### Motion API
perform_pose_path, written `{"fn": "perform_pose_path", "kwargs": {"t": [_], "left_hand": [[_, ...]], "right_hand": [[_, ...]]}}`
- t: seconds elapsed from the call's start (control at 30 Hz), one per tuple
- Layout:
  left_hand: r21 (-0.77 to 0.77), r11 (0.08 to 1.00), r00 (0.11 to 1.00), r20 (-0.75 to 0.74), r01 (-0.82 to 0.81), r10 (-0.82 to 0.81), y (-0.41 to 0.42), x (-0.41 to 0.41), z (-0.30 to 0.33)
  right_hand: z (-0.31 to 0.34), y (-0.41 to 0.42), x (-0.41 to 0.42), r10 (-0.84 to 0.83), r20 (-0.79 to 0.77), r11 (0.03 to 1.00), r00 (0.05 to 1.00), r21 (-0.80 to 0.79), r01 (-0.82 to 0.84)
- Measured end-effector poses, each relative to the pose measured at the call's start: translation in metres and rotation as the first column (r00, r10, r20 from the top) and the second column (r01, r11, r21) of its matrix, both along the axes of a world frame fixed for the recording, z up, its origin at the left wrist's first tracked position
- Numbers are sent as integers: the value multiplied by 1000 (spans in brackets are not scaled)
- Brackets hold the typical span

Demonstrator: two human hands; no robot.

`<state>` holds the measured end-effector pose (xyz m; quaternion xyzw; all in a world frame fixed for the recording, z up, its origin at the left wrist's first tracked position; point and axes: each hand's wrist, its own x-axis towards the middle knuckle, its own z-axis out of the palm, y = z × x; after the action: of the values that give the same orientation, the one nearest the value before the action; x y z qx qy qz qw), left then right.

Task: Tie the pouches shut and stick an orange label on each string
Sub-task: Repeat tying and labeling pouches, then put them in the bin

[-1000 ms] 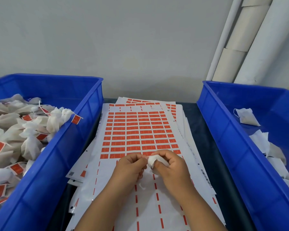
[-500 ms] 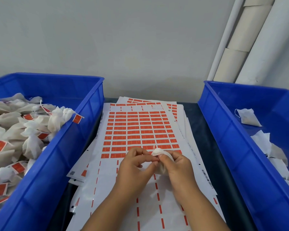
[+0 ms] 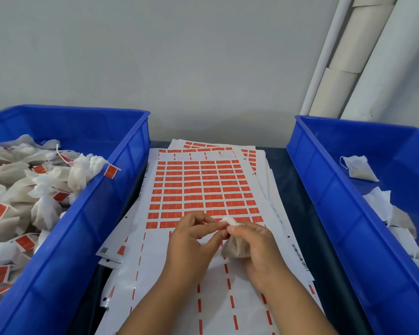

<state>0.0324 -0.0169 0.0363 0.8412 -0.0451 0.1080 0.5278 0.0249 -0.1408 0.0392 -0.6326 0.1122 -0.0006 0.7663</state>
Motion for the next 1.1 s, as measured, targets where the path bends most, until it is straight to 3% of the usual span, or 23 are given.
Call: {"fn": "perform_pose_path", "kwargs": {"t": [0.13, 0.33, 0.53, 0.8, 0.93, 1.1], "left_hand": [[77, 997, 999, 31, 4, -6, -1, 1, -1], [91, 993, 995, 71, -81, 74, 1, 1, -3], [100, 994, 994, 101, -49, 38, 0, 0, -8], [89, 996, 999, -30, -20, 23, -1, 2, -6], [-20, 999, 998, -50, -42, 41, 1, 0, -3], [-13, 999, 993, -113, 33, -34, -1, 1, 0]], "right_hand": [[0, -1, 1, 27, -18, 999, 999, 22, -27], [0, 1, 0, 62, -24, 998, 998, 11, -62], [3, 1, -2, 103, 18, 995, 995, -11, -102], [2, -3, 3, -2, -11, 1000, 1000, 7, 2], [1, -5, 4, -8, -7, 999, 1000, 33, 8], [1, -4, 3, 11, 6, 1000, 1000, 14, -11]]}}
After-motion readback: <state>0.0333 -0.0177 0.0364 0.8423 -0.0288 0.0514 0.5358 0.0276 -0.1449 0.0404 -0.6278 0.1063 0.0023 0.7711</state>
